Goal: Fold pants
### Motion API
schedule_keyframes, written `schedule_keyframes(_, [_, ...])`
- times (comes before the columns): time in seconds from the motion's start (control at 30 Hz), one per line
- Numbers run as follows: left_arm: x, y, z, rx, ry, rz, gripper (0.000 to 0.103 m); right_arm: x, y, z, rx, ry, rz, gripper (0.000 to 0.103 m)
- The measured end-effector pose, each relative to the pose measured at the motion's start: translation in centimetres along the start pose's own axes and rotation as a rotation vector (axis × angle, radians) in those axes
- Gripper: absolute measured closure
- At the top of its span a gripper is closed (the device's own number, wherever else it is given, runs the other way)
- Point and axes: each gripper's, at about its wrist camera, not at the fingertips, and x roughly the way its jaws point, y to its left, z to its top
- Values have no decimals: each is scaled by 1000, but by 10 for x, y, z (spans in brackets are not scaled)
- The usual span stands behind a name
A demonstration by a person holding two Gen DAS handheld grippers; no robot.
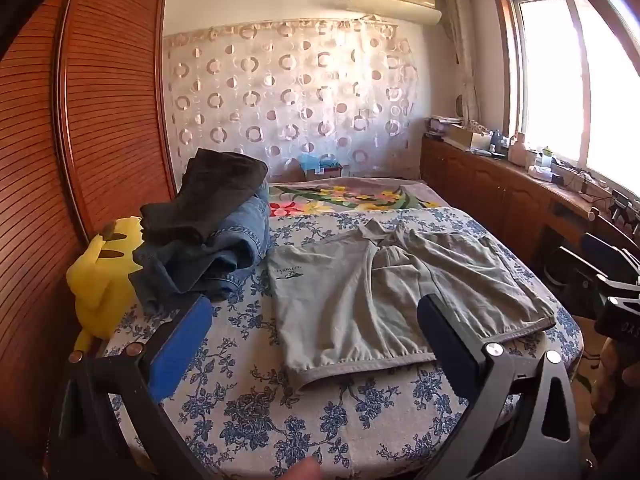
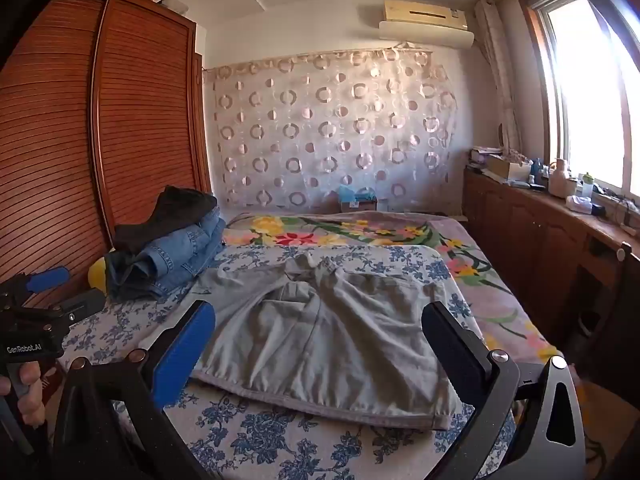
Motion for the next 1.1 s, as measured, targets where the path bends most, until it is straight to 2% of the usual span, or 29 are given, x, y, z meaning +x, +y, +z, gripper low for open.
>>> schedule_keyframes(1.1, [-3, 0, 1, -2, -13, 3, 0, -4, 2, 0, 10, -1, 2, 0])
